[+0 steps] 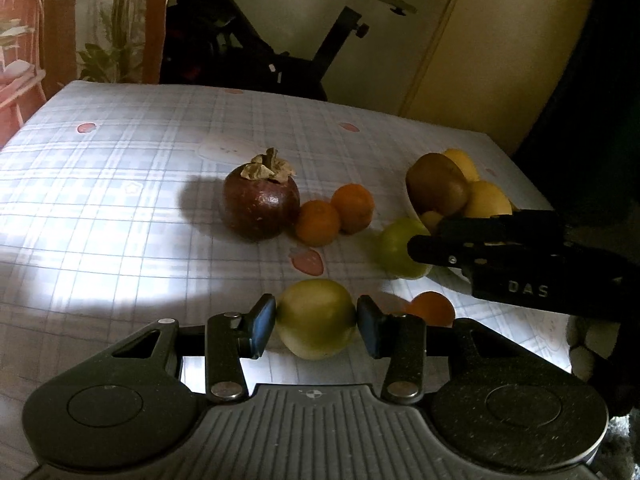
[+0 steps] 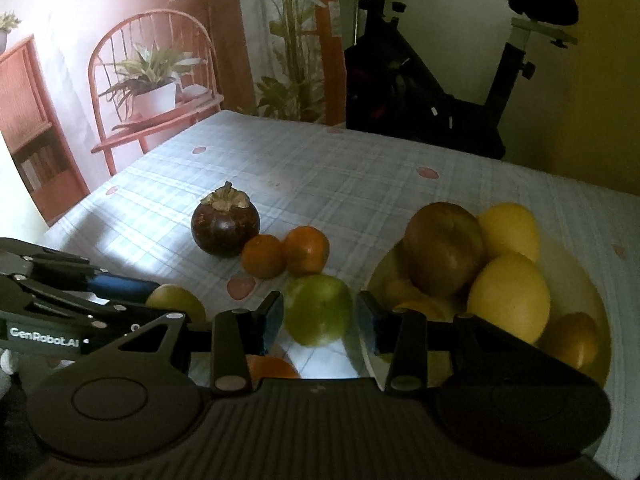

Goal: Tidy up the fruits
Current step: 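Close the left tool on the yellow-green apple while the right tool closes on the green apple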

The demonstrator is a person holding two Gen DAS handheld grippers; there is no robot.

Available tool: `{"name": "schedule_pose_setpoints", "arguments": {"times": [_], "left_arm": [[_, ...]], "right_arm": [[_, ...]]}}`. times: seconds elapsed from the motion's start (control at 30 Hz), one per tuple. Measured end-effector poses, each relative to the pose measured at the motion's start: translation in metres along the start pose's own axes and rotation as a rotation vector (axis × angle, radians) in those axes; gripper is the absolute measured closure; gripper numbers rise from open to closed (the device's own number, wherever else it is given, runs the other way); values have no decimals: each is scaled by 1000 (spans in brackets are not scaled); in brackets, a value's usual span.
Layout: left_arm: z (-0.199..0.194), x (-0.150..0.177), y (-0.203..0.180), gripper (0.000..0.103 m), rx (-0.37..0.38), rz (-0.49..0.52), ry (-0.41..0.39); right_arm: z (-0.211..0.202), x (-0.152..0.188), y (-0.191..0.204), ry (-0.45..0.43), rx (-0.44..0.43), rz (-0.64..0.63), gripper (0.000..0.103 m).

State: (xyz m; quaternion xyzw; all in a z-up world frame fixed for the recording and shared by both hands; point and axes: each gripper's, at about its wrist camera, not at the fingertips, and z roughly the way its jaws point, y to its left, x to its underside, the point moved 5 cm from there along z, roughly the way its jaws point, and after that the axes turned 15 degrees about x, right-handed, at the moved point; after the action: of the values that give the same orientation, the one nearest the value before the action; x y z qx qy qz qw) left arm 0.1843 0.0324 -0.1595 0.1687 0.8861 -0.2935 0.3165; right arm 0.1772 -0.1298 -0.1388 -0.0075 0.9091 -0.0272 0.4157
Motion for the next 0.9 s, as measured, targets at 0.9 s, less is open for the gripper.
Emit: {"name": "schedule_pose_setpoints", "arguments": {"times": [0.9], "left_arm": [[-1, 4, 1, 52, 9, -12, -8]], "right_arm": [[21, -9, 15, 16, -7, -75, 59]]}}
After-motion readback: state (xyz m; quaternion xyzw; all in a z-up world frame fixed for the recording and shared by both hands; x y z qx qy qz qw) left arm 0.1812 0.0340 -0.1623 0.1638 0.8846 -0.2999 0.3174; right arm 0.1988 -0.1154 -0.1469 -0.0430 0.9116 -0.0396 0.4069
